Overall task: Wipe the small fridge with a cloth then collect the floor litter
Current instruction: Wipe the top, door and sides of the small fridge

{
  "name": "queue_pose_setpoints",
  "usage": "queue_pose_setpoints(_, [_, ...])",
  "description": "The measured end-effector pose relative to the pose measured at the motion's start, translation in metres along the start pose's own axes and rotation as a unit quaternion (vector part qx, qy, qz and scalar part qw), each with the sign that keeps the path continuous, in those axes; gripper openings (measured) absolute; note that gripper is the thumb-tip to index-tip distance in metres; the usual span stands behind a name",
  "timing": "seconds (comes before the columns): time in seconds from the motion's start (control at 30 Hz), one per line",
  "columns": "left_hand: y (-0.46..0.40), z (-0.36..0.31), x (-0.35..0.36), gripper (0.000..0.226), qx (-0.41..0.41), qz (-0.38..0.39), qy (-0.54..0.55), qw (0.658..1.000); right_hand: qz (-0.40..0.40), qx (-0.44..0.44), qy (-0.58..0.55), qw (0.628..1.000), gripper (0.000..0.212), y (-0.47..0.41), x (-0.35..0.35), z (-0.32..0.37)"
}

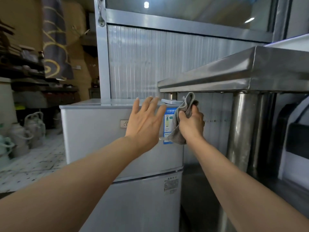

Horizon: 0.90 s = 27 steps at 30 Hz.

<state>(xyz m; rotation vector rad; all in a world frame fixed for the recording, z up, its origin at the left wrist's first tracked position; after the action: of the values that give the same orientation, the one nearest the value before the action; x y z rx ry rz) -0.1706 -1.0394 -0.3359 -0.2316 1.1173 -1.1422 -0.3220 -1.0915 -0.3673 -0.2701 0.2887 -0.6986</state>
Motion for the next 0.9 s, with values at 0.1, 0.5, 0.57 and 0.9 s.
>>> queue_pose_setpoints(0.1, [0.003, 0.0, 0.007, 0.079, -0.003, -0.008, -0.005, 1.0, 0.034, 0.007, -0.011, 0.999, 0.038, -0.008, 0.011, 0.001])
queue_pose_setpoints(0.5, [0.005, -0.005, 0.014, 0.065, -0.029, -0.09, 0.017, 0.995, -0.011, 0.012, -0.025, 1.0, 0.028, 0.001, 0.017, -0.033])
queue_pose_setpoints(0.57, [0.006, -0.005, 0.017, 0.067, -0.03, -0.086, 0.019, 0.996, -0.018, 0.013, -0.014, 1.0, 0.027, 0.009, 0.016, -0.044])
queue_pose_setpoints(0.9, [0.073, -0.055, 0.076, 0.077, 0.077, 0.009, -0.004, 0.997, -0.043, 0.02, 0.067, 0.997, 0.042, 0.048, 0.024, -0.111])
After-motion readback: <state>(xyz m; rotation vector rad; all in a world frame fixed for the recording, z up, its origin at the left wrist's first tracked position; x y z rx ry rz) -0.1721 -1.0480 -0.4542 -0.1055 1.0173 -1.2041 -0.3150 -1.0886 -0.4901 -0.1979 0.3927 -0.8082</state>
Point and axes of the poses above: each hand's wrist, its own y-axis away from the middle knuckle, its own x-axis out of the palm, z = x × y, the point moved 9 cm from there along -y, towards the middle knuckle, and after that the axes turned 11 degrees about x, right-handed, at the moved point
